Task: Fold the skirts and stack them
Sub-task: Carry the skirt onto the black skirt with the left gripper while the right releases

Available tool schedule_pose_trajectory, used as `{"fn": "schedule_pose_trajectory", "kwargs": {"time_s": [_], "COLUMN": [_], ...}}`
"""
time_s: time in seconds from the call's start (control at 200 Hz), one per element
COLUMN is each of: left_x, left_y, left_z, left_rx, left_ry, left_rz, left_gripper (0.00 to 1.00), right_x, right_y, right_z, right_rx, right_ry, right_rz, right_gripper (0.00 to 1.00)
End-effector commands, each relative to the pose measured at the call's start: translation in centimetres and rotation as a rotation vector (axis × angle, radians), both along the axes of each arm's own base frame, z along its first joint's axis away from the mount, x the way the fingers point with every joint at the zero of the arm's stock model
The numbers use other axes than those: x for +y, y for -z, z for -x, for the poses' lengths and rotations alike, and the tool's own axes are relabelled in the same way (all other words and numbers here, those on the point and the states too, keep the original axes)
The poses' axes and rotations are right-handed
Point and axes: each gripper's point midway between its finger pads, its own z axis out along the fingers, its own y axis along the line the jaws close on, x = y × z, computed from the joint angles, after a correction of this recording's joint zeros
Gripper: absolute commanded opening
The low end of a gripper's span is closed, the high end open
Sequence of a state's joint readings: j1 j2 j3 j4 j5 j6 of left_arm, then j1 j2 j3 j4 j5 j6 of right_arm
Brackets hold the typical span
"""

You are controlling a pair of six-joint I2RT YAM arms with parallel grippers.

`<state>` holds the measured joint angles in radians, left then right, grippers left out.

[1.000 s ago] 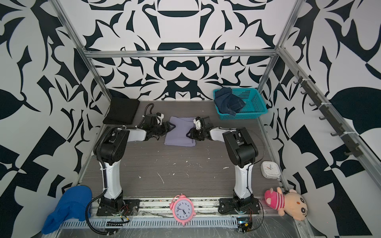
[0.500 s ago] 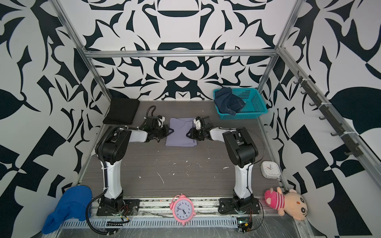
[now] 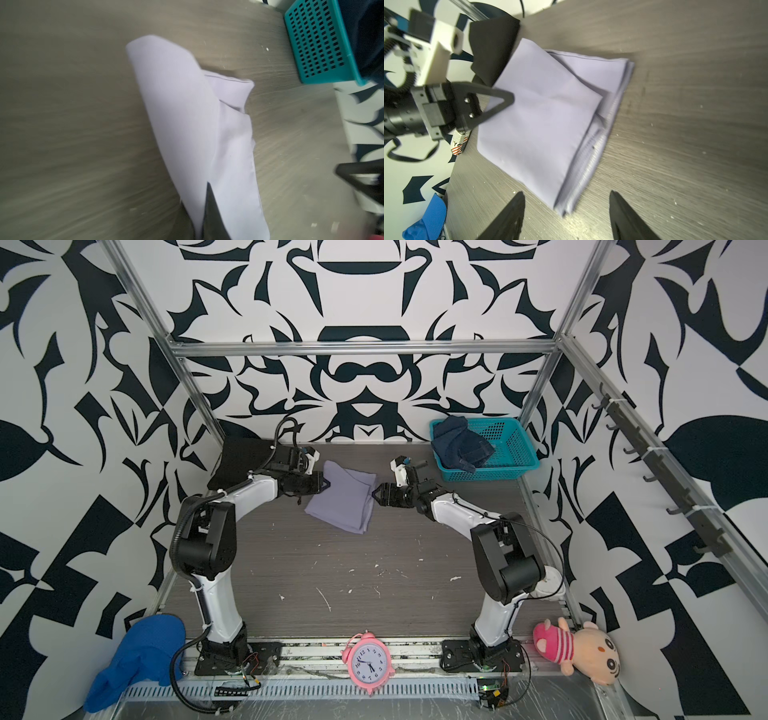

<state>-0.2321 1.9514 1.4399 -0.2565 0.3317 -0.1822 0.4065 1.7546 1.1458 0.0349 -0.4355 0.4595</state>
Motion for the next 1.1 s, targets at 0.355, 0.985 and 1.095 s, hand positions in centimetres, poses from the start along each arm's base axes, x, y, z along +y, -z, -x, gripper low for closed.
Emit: {"fn": "schedule_pose_trajectory", "kwargs": {"time_s": [0.355,0.985,1.095], "left_x": [10.9,22.8,23.7], "left_y": [-4.0,-5.7,-6.4], "left_z": [-3.6,-12.1,-13.1], "left_rx": [-0.163,-0.312,-0.332], "left_ry": [0.147,-0.099,-0.128], "left_rz": [-0.483,-0.577,-0.599], "left_gripper": [0.0,0.0,0.0], "right_x": [2.1,3.3,3.3], "right_y": [-1.0,0.2,0.4], "right_z": [1.0,2.6,2.6], "right_rx": [-0.044,-0.015,-0.006], "right_ry": [-0.059,-0.109,-0.108], "right_rz": [-0.025,-0.019,-0.015], "right_gripper": [0.67,0.7,0.7]}}
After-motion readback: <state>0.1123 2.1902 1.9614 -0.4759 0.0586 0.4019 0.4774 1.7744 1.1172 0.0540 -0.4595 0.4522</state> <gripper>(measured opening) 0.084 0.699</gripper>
